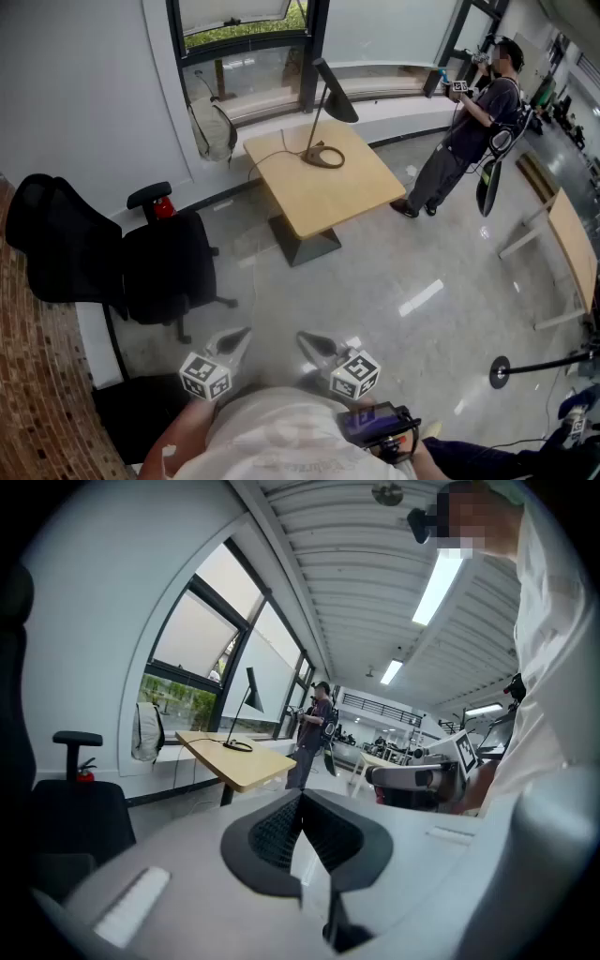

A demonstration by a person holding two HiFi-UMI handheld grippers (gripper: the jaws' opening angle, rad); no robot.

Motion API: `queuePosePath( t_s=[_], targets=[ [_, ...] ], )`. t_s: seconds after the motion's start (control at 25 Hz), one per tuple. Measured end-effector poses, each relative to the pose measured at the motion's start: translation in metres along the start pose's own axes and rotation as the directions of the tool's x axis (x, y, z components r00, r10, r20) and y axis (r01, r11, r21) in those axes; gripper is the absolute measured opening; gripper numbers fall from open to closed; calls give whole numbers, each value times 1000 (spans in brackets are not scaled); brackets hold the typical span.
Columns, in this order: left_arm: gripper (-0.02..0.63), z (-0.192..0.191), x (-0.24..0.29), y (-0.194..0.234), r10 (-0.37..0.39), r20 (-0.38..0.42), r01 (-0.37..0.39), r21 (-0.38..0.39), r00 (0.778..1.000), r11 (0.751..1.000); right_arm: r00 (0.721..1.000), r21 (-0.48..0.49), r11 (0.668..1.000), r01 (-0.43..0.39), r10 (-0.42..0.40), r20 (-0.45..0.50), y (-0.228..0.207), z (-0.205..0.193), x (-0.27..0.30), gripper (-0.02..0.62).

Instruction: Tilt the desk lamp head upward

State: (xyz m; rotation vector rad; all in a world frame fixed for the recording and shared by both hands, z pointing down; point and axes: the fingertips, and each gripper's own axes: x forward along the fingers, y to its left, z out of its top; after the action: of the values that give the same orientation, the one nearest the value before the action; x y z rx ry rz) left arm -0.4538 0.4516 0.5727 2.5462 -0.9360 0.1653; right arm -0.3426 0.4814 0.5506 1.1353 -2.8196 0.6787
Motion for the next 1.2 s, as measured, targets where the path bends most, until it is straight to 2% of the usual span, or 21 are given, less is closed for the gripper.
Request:
queuePosePath(
  t_s=[0.28, 0.44, 0.72, 1.2],
  targets=[
    [1, 12, -30, 55, 80, 51, -80, -6, 995, 997, 999, -12, 1000, 26, -26, 29, -6, 21, 49, 12],
    [1, 21, -24, 69, 110, 68, -109, -16, 992, 994, 998, 12, 1000, 15, -16, 61, -20, 31, 68, 12],
    [1, 43, -1, 85, 135, 65, -135, -5, 989, 991, 998, 6, 1000, -24, 24, 52, -46, 47, 96, 13],
    [1, 88, 85, 90, 72, 59, -75, 42, 996, 996, 997, 13, 1000, 8, -9, 74, -116, 78, 94, 12]
  ],
)
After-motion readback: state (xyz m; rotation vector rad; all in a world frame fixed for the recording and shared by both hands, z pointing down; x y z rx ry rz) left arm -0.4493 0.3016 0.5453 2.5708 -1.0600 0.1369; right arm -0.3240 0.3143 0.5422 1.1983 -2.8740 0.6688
